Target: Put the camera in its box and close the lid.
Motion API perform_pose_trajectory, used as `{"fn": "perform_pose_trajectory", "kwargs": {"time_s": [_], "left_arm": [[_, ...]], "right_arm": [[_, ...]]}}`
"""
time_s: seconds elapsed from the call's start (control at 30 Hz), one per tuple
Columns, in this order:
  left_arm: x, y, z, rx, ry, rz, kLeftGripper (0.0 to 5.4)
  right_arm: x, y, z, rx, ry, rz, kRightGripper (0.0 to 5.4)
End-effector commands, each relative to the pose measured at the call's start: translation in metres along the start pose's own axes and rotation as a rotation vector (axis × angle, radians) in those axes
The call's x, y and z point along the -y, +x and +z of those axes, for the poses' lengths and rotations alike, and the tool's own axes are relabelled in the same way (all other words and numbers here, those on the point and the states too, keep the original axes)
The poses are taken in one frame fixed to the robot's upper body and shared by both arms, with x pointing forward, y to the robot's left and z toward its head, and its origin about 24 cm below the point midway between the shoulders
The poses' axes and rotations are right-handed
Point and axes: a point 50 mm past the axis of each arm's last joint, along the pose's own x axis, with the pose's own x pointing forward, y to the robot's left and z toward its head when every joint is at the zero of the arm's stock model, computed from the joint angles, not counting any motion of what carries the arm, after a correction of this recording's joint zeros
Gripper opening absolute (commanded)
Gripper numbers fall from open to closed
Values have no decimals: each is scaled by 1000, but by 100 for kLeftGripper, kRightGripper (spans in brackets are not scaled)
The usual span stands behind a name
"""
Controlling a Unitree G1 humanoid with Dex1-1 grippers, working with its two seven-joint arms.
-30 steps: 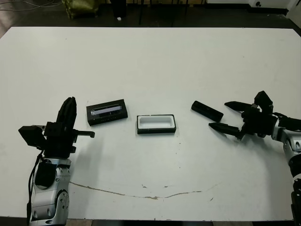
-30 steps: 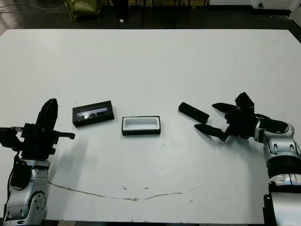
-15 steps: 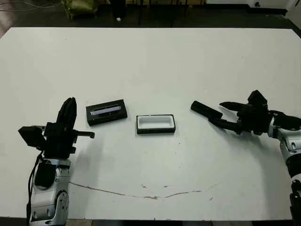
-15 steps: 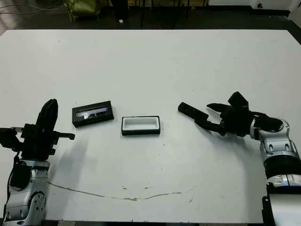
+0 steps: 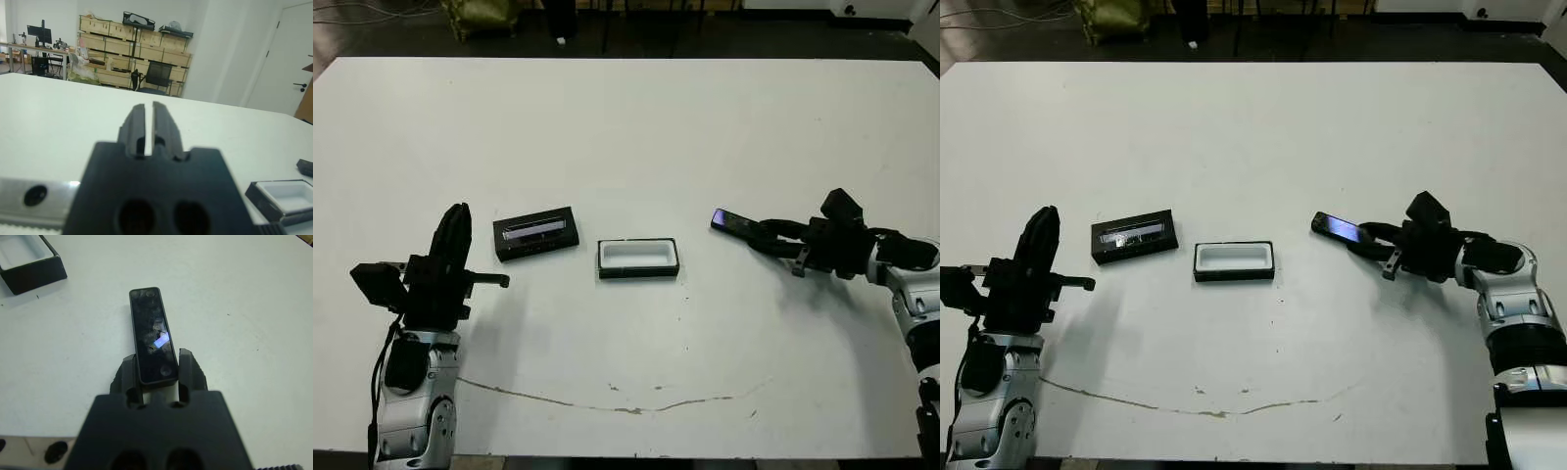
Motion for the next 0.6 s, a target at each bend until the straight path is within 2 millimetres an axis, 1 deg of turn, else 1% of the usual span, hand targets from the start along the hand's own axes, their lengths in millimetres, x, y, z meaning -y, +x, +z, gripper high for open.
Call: {"fn": "perform_pose_trajectory", "kwargs": {"time_s": [0.03, 0.1, 0.23, 0.27, 0.37, 0.43, 0.6], "left_arm": [[-3, -4, -5, -37, 10, 11, 0], [-3, -4, -5, -36, 11, 13, 0], [-3, -5, -5, -42, 8, 17, 0], [-3, -4, -5, -42, 4, 14, 0], [-3, -4, -5, -47, -7, 15, 0], [-2, -4, -5, -43, -3, 13, 0], [-2, -4, -5, -35, 15, 6, 0]], "right_arm": [[-11, -3, -20, -111, 13, 35, 30], [-10, -4, -19, -117, 16, 34, 30], [-8, -5, -19, -2, 193, 51, 30], [-6, -5, -18, 14, 215, 46, 28], [5, -7, -4, 75, 219, 60, 23], [11, -6, 7, 131, 256, 96, 20], [24, 0, 44, 225, 256, 234, 20]]}}
